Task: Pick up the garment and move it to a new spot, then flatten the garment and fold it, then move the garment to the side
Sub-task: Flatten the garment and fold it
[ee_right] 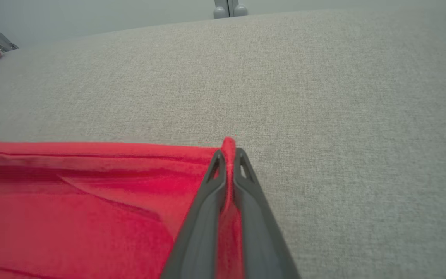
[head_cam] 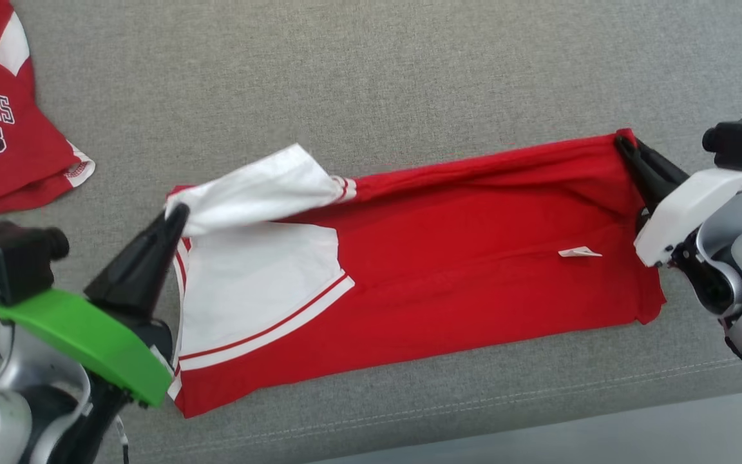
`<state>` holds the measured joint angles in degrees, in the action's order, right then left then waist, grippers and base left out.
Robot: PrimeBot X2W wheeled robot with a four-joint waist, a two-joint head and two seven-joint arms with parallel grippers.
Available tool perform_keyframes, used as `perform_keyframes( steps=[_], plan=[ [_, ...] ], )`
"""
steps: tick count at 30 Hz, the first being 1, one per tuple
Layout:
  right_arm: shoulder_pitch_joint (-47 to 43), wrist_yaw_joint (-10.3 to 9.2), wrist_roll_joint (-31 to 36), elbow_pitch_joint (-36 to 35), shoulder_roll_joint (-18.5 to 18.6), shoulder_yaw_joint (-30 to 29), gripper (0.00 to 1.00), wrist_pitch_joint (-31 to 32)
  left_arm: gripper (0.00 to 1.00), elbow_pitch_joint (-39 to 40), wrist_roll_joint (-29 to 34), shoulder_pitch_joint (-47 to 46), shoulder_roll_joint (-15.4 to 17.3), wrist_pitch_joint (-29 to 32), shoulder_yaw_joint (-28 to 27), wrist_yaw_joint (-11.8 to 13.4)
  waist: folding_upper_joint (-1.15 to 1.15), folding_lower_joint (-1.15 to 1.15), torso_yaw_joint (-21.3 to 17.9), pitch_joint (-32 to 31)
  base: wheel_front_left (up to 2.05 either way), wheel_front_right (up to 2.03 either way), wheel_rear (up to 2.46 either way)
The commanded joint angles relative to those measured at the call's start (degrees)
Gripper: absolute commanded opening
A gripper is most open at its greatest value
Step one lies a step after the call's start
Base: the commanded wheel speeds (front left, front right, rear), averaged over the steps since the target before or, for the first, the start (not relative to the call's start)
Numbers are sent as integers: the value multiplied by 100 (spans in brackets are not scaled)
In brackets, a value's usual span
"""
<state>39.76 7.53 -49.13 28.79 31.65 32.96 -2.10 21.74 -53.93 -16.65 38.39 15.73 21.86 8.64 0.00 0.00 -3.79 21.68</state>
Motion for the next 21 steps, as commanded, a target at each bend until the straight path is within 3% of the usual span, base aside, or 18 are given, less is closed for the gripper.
perform_keyframes(
  steps=[1,5,10,21],
  plan=[
    [-169,-9,55,-77,44,-39,0,-70,0,104,1,233,16,-75,-5,72,0,0,14,-57,0,0,0],
    [-630,-9,231,-387,87,-225,0,-216,0,527,70,1061,24,-326,-3,381,0,0,14,-94,0,0,0],
    [-997,-9,390,-643,33,-453,0,-219,0,762,17,1677,-75,-542,-4,593,0,0,26,-111,0,0,0],
    [-1628,-9,861,-1018,-74,-827,0,-258,0,305,-202,2323,-385,-838,165,596,0,0,-37,-133,0,0,0]
  ],
)
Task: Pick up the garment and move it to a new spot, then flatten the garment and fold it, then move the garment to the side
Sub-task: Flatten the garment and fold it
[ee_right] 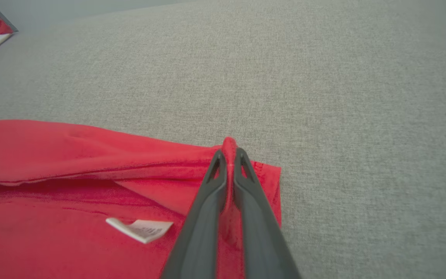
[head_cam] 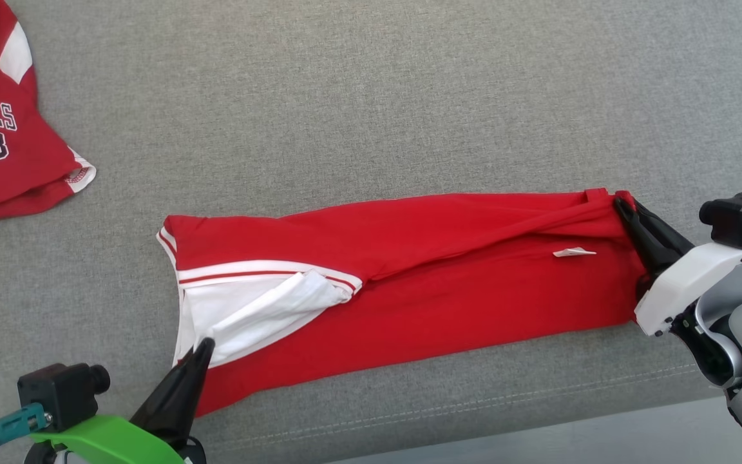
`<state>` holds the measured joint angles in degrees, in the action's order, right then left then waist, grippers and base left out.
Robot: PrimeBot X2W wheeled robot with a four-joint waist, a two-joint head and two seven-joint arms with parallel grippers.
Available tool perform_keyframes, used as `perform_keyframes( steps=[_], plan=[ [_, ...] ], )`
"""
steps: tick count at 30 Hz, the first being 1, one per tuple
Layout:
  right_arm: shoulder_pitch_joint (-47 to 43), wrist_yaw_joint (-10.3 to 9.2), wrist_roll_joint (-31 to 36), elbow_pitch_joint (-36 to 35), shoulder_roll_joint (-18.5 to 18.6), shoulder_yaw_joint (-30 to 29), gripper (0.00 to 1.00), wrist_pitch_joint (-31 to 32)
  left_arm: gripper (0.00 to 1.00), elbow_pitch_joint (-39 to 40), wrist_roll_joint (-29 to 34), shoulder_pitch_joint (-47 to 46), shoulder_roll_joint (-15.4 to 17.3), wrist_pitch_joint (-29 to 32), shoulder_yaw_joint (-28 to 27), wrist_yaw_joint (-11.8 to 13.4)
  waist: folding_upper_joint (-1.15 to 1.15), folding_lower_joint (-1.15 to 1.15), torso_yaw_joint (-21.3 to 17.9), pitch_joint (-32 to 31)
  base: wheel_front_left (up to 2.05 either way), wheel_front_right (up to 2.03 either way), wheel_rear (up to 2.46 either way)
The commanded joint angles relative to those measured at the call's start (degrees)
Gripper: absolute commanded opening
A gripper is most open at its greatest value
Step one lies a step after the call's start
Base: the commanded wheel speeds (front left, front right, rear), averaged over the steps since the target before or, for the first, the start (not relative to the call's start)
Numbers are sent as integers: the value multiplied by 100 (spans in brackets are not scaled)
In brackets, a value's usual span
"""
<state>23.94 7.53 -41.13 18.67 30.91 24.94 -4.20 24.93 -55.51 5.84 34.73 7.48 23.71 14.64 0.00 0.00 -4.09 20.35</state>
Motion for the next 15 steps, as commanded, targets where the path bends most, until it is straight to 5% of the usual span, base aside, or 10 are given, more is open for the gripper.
perform_keyframes(
  steps=[1,6,11,13,15],
  plan=[
    [-73,-9,140,11,0,-45,0,-60,0,-75,-84,108,-32,-22,-17,-32,0,0,-15,2,0,0,0],
    [-185,-9,388,80,-44,-41,1,-143,0,-281,-219,197,-52,-5,-7,-113,0,0,-43,4,0,0,0],
    [-273,-9,596,71,-78,11,15,-392,0,-466,-316,242,-74,-49,-38,-190,0,0,-68,-19,0,0,0],
    [-325,-9,634,35,-56,47,29,-518,0,-529,-352,258,-89,-52,-21,-219,0,0,-77,-37,0,0,0],
    [-391,-9,702,0,-14,79,56,-636,0,-591,-357,257,-106,-52,7,-248,0,0,-92,-72,0,0,0]
  ],
)
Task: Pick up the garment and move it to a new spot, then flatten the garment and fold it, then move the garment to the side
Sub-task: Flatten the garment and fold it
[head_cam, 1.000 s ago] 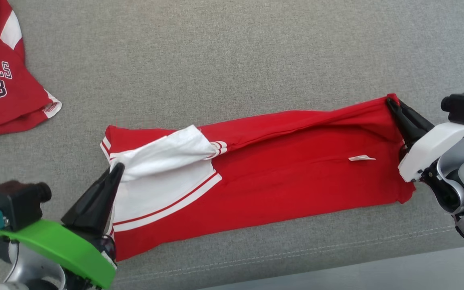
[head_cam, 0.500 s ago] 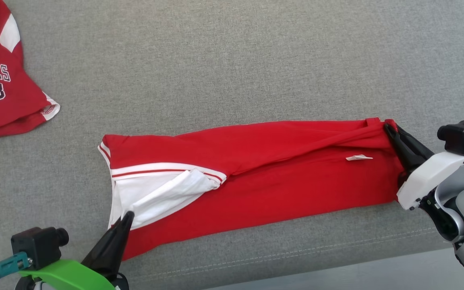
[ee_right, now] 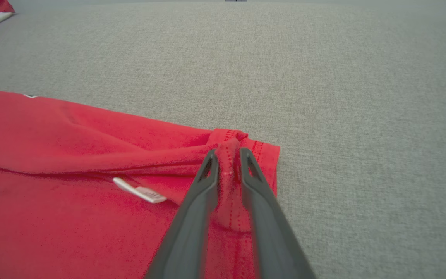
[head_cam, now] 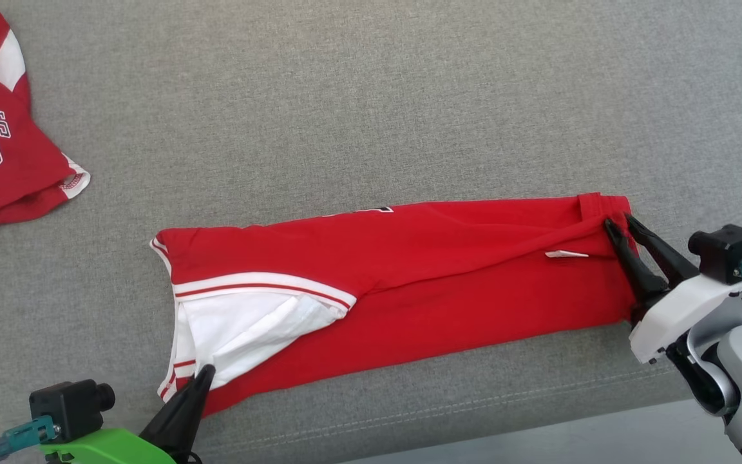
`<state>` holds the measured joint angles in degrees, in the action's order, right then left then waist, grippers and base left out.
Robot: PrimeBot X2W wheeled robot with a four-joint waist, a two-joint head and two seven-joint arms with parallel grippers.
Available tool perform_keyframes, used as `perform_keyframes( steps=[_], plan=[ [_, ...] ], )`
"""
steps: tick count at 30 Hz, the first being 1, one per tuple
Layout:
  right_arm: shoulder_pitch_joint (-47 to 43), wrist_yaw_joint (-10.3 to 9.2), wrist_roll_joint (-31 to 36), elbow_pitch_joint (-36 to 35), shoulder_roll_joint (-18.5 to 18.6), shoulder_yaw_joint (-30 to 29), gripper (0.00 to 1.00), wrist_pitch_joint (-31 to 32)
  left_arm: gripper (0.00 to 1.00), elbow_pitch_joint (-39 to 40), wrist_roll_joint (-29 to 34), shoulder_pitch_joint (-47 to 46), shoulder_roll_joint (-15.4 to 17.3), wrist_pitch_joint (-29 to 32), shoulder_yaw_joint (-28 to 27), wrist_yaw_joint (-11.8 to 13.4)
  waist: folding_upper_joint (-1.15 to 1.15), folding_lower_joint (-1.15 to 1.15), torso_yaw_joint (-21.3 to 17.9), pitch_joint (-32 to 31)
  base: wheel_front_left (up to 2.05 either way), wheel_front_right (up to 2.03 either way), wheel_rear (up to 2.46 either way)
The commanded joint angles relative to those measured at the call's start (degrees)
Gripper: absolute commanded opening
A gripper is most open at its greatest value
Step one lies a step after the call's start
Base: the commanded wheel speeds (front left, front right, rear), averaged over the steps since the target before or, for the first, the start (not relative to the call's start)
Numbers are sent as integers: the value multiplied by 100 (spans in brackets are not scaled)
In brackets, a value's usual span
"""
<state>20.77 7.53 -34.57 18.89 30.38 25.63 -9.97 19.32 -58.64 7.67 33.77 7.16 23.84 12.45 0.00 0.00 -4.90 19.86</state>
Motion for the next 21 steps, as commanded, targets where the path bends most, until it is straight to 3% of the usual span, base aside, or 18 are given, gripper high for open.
perform_keyframes(
  steps=[1,2,3,4,5,6,13,21],
  plan=[
    [-74,-9,46,-22,38,11,56,-59,0,-30,-44,74,-9,-20,-5,-29,0,0,-11,-23,0,0,0],
    [-117,-9,73,-31,49,32,82,-110,0,-49,-48,64,-24,-26,10,-47,0,0,-21,-48,0,0,0],
    [-173,-9,92,-45,57,53,100,-156,21,-67,-45,54,-40,-36,19,-54,0,0,-29,-70,0,0,0],
    [-229,-9,126,-63,71,85,100,-200,41,-91,-44,47,-56,-55,28,-63,0,0,-37,-96,0,0,0],
    [-277,-9,161,-82,104,127,100,-242,76,-113,-38,45,-67,-66,42,-75,0,0,-44,-124,0,0,0],
    [-333,-9,189,-96,136,170,100,-278,100,-134,-19,49,-64,-52,68,-76,0,0,-53,-152,0,0,0],
    [-801,-9,233,-67,316,424,100,-390,100,-191,253,86,-11,-142,171,-51,0,0,-103,-416,0,0,0],
    [-1309,-9,65,-179,562,83,100,-384,100,-177,603,-195,-260,-670,147,-49,0,0,-169,-883,0,0,0]
  ],
)
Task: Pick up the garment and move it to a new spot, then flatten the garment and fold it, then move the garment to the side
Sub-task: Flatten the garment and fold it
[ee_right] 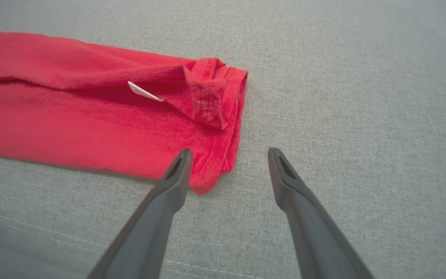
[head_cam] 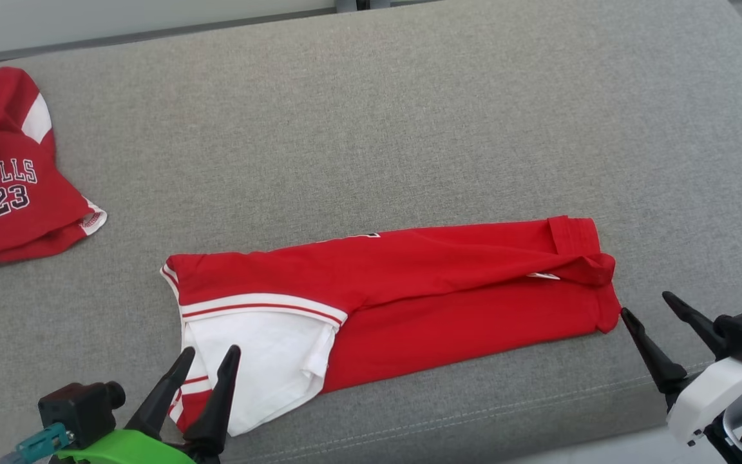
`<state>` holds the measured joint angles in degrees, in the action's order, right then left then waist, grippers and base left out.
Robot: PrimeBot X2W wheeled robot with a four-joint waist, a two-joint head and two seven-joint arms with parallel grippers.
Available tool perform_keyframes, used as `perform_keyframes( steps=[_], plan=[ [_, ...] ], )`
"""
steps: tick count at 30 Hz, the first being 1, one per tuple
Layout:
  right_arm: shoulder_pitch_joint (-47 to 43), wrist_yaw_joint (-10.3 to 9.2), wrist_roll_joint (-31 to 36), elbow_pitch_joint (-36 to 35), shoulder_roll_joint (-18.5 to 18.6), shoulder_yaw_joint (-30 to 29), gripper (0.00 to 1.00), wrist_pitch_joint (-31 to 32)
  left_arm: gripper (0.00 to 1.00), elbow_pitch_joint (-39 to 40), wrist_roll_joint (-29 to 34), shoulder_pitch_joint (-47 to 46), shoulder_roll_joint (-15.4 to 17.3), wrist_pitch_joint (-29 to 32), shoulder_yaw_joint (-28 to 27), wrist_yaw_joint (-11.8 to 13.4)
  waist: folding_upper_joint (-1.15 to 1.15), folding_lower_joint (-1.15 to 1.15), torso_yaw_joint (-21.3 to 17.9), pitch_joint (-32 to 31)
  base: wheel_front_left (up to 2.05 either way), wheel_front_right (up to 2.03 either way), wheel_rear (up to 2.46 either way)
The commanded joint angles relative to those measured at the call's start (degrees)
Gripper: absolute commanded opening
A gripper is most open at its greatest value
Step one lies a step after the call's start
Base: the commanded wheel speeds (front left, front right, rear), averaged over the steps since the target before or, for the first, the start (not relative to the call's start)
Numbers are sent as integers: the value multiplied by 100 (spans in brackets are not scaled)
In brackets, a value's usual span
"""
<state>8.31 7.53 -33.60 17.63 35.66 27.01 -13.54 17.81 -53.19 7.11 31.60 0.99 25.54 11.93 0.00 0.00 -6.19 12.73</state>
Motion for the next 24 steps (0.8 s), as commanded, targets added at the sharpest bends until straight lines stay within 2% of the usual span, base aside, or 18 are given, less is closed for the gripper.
perform_keyframes(
  steps=[1,9,15,18,24],
  plan=[
    [-98,-9,-46,-88,39,-125,100,-22,100,-48,93,-179,-95,-89,14,-19,0,0,-43,-230,0,0,0],
    [-87,-9,50,-440,0,-666,100,215,100,-415,438,-750,-510,-348,281,-101,0,0,63,-623,0,0,0],
    [-23,-9,141,-424,-125,-1037,100,468,100,-764,545,-1055,-807,-589,309,-108,0,0,224,-785,0,0,0],
    [143,-9,192,-200,-341,-1350,100,770,100,-973,548,-1167,-976,-747,279,-82,0,0,351,-851,0,0,0],
    [463,-8,235,203,-810,-1702,100,1107,100,-1111,474,-1153,-1054,-857,267,-120,0,0,544,-876,0,0,0]
  ],
)
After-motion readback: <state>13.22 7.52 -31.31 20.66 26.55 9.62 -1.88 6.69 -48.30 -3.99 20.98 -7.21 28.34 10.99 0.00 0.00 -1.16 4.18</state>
